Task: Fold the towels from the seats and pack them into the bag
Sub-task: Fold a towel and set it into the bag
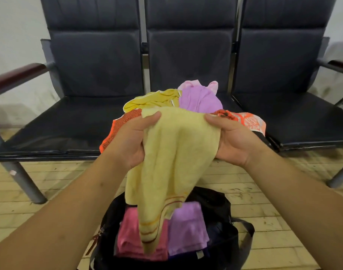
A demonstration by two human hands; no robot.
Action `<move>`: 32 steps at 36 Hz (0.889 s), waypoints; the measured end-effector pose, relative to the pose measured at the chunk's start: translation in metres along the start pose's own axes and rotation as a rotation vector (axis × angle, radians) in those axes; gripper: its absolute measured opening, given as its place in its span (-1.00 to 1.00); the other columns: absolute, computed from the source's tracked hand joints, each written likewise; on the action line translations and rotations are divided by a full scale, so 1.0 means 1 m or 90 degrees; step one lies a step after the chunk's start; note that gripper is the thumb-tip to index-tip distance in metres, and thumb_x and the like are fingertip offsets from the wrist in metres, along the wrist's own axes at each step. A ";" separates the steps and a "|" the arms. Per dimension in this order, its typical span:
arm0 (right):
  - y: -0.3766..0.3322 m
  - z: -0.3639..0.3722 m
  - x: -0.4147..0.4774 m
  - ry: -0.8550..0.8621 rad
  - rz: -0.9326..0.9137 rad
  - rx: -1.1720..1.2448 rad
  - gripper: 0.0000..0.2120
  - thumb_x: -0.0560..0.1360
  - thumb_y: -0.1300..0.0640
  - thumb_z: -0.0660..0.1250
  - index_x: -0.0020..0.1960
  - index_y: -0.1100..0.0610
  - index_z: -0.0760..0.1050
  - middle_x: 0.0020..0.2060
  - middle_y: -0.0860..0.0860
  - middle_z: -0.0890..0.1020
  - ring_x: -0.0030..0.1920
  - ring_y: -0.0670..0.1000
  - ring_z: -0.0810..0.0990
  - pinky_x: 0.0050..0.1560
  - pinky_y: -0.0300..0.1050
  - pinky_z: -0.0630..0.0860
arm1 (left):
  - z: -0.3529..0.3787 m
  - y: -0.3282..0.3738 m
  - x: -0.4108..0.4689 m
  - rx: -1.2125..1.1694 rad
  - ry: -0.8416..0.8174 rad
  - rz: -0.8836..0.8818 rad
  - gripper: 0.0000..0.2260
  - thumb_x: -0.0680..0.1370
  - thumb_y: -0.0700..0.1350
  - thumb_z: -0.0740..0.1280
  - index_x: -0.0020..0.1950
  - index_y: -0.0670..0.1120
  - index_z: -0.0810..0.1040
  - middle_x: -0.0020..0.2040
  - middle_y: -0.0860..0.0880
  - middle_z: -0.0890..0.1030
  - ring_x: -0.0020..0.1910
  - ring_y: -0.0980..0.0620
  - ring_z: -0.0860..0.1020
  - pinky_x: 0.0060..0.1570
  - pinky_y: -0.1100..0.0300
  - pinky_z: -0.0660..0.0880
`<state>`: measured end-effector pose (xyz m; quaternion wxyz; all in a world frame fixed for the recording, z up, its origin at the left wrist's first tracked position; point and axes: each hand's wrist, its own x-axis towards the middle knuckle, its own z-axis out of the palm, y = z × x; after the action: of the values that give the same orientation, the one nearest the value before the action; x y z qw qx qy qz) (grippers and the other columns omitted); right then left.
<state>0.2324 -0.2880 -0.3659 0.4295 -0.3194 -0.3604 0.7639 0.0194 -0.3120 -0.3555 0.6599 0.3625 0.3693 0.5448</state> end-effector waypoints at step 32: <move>-0.015 -0.008 -0.007 0.182 -0.185 -0.371 -0.80 0.48 0.23 0.49 0.09 0.25 0.63 0.00 0.20 0.72 0.19 0.44 0.57 0.27 0.47 0.44 | -0.033 0.010 0.001 0.618 0.170 0.252 -0.73 0.55 0.00 0.41 0.05 0.13 0.31 -0.08 -0.34 0.61 -0.11 -0.18 0.61 0.07 -0.08 0.55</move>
<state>0.2479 -0.2861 -0.3568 0.4709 -0.4773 -0.5411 0.5076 -0.0141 -0.3068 -0.3618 0.2486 0.6158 0.5838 0.4671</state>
